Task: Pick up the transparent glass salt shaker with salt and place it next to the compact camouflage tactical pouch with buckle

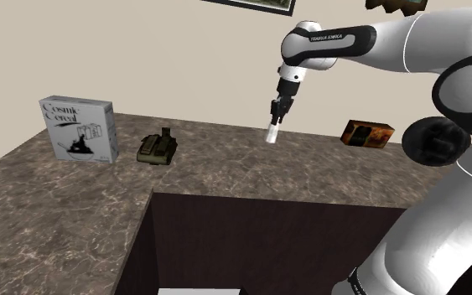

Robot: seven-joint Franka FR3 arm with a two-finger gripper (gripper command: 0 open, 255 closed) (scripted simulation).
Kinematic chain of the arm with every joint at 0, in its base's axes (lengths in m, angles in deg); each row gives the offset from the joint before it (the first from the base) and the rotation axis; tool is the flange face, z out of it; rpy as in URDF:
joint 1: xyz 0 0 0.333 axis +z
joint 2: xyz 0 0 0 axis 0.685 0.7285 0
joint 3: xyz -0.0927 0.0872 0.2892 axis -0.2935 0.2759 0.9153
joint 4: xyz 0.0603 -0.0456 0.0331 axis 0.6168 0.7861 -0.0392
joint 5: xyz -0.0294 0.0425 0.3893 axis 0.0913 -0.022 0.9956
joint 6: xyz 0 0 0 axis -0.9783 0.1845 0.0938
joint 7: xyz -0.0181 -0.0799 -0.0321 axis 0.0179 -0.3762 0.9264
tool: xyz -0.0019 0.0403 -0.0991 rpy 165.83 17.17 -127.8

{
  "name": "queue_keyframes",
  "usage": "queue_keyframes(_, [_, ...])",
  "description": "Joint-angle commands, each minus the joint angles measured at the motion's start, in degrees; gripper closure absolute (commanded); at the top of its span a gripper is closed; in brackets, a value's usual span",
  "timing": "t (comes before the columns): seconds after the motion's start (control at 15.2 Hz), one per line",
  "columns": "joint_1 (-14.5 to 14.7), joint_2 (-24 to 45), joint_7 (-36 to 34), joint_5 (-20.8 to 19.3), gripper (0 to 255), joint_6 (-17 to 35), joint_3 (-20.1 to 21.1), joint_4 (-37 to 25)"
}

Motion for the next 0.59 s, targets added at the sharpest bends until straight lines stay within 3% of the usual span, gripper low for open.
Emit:
queue_keyframes(0.0, [1.23,1.84,-2.41,0.59,255,-0.06,1.26,-2.06])
queue_keyframes(0.53, [5.66,10.23,-10.85,2.22,255,-1.49,5.32,-12.48])
